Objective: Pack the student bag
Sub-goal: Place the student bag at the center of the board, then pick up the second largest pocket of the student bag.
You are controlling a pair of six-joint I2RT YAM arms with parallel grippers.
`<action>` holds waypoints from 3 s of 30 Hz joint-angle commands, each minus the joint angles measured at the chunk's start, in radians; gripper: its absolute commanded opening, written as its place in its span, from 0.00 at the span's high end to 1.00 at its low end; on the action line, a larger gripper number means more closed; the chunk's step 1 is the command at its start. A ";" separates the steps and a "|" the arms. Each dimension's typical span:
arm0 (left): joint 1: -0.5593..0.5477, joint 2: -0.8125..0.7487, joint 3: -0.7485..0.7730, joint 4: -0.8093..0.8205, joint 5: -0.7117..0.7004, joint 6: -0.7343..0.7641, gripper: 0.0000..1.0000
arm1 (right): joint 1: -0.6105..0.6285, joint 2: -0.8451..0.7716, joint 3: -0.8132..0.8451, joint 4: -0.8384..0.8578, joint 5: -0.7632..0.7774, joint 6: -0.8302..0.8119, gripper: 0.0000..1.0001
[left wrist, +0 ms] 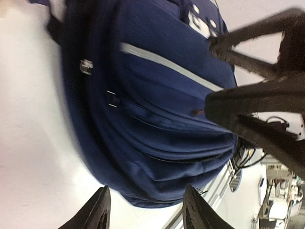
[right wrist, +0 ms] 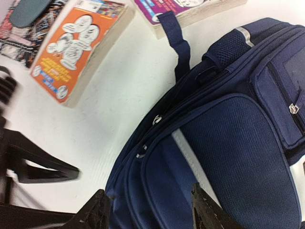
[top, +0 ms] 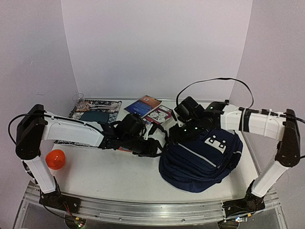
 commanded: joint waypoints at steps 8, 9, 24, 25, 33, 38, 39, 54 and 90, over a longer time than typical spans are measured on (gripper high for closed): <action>0.148 0.011 0.016 0.020 -0.007 0.031 0.44 | -0.001 0.209 0.140 -0.158 0.154 0.061 0.34; 0.147 0.025 0.034 0.020 0.002 0.033 0.44 | -0.001 0.223 0.142 -0.158 0.158 0.064 0.34; 0.149 0.220 0.224 0.019 0.065 0.055 0.43 | -0.003 0.204 0.008 -0.148 0.160 0.059 0.59; 0.150 0.232 0.235 0.019 0.076 0.053 0.43 | -0.003 0.187 -0.010 -0.135 0.152 0.058 0.63; 0.150 0.336 0.342 0.012 0.136 -0.009 0.52 | -0.012 0.091 -0.120 -0.006 0.073 0.061 0.71; 0.148 0.398 0.403 0.012 0.180 -0.060 0.52 | -0.031 0.056 -0.160 0.048 0.041 0.077 0.73; 0.147 0.408 0.412 0.012 0.186 -0.066 0.52 | -0.033 0.052 -0.165 0.050 0.040 0.078 0.73; 0.122 0.533 0.488 0.010 0.220 -0.164 0.68 | -0.034 0.043 -0.164 0.066 0.039 0.072 0.75; 0.107 0.487 0.438 -0.046 0.090 -0.078 0.59 | -0.368 -0.233 -0.389 0.051 0.094 0.119 0.33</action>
